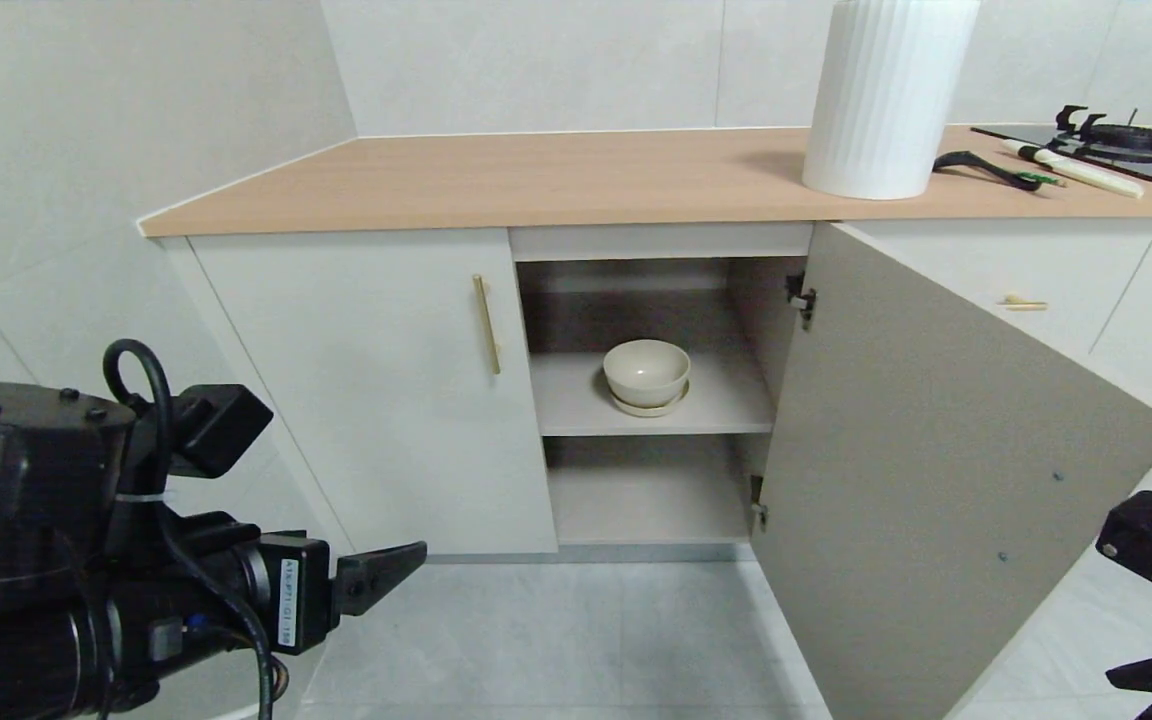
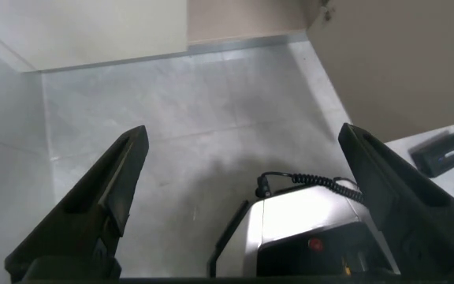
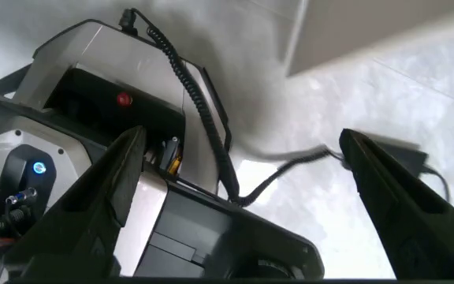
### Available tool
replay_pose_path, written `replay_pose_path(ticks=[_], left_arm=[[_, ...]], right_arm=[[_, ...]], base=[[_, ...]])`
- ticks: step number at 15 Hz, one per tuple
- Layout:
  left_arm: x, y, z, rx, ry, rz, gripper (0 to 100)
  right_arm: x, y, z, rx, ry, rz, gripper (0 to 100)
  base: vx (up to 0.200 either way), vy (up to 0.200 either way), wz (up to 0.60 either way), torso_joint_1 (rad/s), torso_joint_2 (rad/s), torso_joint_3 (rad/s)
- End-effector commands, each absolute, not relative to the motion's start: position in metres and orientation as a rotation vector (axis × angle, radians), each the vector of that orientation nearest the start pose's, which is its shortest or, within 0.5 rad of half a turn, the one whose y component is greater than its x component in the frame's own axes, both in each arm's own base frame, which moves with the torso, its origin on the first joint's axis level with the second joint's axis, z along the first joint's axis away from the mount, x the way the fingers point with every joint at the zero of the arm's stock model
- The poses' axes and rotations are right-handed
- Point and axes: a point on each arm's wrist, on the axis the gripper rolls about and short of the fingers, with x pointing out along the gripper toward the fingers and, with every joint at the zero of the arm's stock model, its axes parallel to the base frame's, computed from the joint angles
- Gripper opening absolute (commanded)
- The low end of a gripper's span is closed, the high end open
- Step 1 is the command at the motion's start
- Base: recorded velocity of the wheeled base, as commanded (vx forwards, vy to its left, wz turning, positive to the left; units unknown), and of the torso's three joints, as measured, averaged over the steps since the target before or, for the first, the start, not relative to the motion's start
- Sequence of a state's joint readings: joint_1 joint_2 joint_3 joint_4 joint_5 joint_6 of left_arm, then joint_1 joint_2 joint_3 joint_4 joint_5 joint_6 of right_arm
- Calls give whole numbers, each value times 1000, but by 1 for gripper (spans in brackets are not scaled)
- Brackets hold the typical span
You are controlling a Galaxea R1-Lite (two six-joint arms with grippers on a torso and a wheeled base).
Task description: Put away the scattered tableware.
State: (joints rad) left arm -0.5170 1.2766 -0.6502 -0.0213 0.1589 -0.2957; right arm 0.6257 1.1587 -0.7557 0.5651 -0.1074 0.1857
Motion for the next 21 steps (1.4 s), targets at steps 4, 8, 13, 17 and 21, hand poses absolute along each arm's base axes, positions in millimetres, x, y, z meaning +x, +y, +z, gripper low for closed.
replay_pose_path(ticks=[4, 8, 13, 17, 21], left_arm=[[161, -87, 188, -85, 617, -257, 100], [161, -87, 188, -85, 619, -258, 100], [161, -88, 187, -86, 621, -258, 100], [161, -88, 188, -87, 618, -258, 100], [161, -87, 190, -89, 610, -258, 100]], right_arm=[[96, 65, 210, -140, 843, 392, 100], [91, 49, 234, -61, 720, 311, 100], [109, 20, 234, -93, 731, 65, 100], [138, 5, 225, -51, 769, -77, 100], [158, -1, 221, -21, 733, -124, 100]], base=[[0, 0, 0, 0, 0, 0], [0, 0, 0, 0, 0, 0], [0, 0, 0, 0, 0, 0], [0, 0, 0, 0, 0, 0], [0, 0, 0, 0, 0, 0]])
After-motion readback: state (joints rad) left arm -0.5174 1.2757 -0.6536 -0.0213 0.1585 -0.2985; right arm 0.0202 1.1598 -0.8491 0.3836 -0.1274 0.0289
